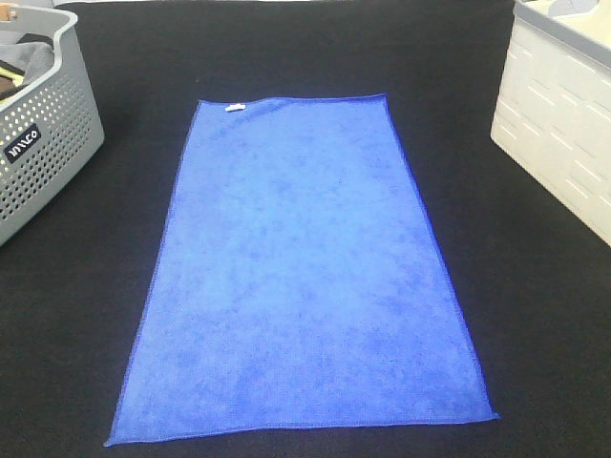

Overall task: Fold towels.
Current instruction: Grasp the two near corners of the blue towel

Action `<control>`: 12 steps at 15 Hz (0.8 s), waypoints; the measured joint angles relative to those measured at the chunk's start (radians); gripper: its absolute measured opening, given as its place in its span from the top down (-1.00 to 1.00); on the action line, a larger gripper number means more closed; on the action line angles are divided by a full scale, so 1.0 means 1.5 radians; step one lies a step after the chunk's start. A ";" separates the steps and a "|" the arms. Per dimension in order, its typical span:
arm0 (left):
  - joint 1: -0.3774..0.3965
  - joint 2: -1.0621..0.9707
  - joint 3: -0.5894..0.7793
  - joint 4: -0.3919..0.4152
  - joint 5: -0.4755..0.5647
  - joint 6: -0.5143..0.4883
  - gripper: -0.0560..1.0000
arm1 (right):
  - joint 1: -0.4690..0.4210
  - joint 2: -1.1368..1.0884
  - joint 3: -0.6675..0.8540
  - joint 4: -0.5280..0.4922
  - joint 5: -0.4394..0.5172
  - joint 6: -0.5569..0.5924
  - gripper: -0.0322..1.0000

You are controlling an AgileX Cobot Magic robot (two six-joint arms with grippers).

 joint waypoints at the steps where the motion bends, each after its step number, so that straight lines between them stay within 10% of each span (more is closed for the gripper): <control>1: 0.000 0.000 0.000 0.000 0.000 0.000 -0.34 | 0.000 0.000 0.000 0.000 0.000 0.000 -0.71; 12: 0.000 0.000 0.000 0.000 0.000 0.000 -0.34 | 0.000 0.000 0.000 0.000 0.000 0.000 -0.71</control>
